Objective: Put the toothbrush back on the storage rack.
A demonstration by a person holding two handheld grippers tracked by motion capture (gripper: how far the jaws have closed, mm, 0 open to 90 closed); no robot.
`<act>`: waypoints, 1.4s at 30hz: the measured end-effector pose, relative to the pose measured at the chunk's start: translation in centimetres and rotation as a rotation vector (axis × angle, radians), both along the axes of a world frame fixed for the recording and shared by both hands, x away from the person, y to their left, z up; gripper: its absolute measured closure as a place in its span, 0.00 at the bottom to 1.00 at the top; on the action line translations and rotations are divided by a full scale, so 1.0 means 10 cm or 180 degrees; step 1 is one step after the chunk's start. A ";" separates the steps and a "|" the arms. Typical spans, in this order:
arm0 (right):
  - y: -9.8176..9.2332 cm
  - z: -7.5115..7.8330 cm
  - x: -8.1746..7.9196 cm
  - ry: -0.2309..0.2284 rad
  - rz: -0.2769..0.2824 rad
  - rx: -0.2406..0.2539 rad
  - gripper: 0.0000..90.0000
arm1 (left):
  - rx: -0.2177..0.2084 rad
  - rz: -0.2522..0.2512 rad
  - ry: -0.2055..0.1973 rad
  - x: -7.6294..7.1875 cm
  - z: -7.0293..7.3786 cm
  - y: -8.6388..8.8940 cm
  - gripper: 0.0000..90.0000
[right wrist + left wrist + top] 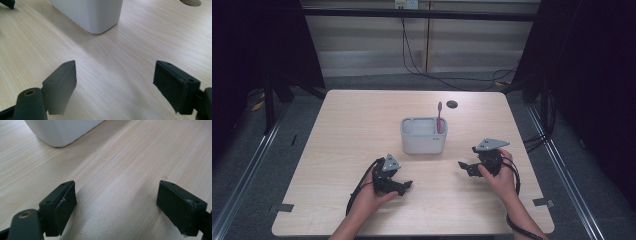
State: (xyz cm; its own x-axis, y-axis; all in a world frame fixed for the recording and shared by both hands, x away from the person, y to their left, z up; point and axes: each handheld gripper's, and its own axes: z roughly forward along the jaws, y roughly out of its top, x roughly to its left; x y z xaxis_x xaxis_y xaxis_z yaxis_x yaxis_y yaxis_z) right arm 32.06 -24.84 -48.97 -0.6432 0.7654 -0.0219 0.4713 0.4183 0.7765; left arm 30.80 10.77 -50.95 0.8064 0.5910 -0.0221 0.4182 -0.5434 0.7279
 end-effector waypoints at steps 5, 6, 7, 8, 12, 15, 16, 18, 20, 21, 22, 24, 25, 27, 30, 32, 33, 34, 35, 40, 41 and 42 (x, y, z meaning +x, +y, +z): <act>-0.02 -0.02 0.01 -0.0002 -0.0012 0.0000 0.21 | -0.0001 0.0001 0.0001 0.00 0.00 0.00 0.17; -0.02 -0.02 0.00 0.0004 -0.0029 -0.0005 0.21 | -0.0001 0.0000 0.0000 0.00 0.00 0.00 0.17; -0.02 -0.02 0.00 0.0004 -0.0029 -0.0005 0.21 | -0.0001 0.0001 0.0000 0.00 0.00 0.00 0.17; -0.02 -0.02 0.00 0.0016 -0.0032 -0.0019 0.21 | 0.0001 0.0000 0.0000 0.00 0.00 0.00 0.17; -0.03 -0.05 0.00 0.0032 -0.0032 -0.0089 0.21 | 0.0000 0.0002 0.0000 0.00 0.00 0.00 0.17; -0.03 -0.05 0.00 0.0027 -0.0032 -0.0096 0.21 | 0.0000 0.0000 -0.0001 0.00 0.00 0.00 0.17; -0.03 -0.06 0.00 0.0033 -0.0030 -0.0111 0.21 | 0.0000 0.0001 -0.0001 0.00 0.00 0.00 0.17; -0.03 -0.07 0.00 0.0041 -0.0040 -0.0142 0.21 | -0.0001 0.0001 0.0000 0.00 0.00 0.00 0.17; -0.04 -0.07 0.00 0.0046 -0.0040 -0.0172 0.21 | 0.0001 0.0002 0.0000 0.00 0.00 0.00 0.17; -0.04 -0.07 0.00 0.0046 -0.0040 -0.0172 0.21 | 0.0001 0.0002 0.0000 0.00 0.00 0.00 0.17; -0.04 -0.07 0.00 0.0050 -0.0040 -0.0182 0.21 | 0.0002 0.0001 0.0000 0.00 0.00 0.00 0.17; -0.05 -0.08 0.00 0.0047 -0.0032 -0.0213 0.21 | 0.0001 0.0001 0.0001 0.00 0.00 0.00 0.17; -0.05 -0.09 -0.01 0.0069 -0.0057 -0.0232 0.21 | 0.0002 0.0000 0.0000 0.00 0.00 0.00 0.17; -0.05 -0.10 0.00 0.0062 -0.0047 -0.0242 0.21 | 0.0001 0.0001 0.0001 0.00 0.00 0.00 0.17; -0.05 -0.13 0.00 0.0108 -0.0050 -0.0293 0.21 | 0.0001 0.0002 0.0001 0.00 0.00 0.00 0.17; -0.04 -0.13 0.00 0.0096 -0.0034 -0.0309 0.21 | 0.0000 0.0002 0.0001 0.00 0.00 0.00 0.17; -0.04 -0.13 0.00 0.0110 -0.0028 -0.0305 0.21 | 0.0002 0.0002 0.0001 0.00 0.00 0.00 0.17; -0.03 -0.14 0.00 0.0125 -0.0017 -0.0344 0.21 | 0.0002 0.0000 0.0001 0.00 0.00 0.00 0.17; -0.03 -0.14 0.00 0.0125 -0.0017 -0.0344 0.21 | 0.0000 0.0002 0.0000 0.00 0.00 0.00 0.17; -0.03 -0.16 0.00 0.0141 0.0003 -0.0365 0.21 | 0.0001 0.0004 0.0001 0.00 0.00 0.00 0.17; -0.02 -0.16 0.00 0.0143 0.0002 -0.0363 0.21 | 0.0001 0.0004 0.0000 0.00 0.00 0.00 0.18; -0.02 -0.17 0.00 0.0143 0.0000 -0.0351 0.21 | 0.0001 0.0004 0.0001 0.00 0.00 0.00 0.17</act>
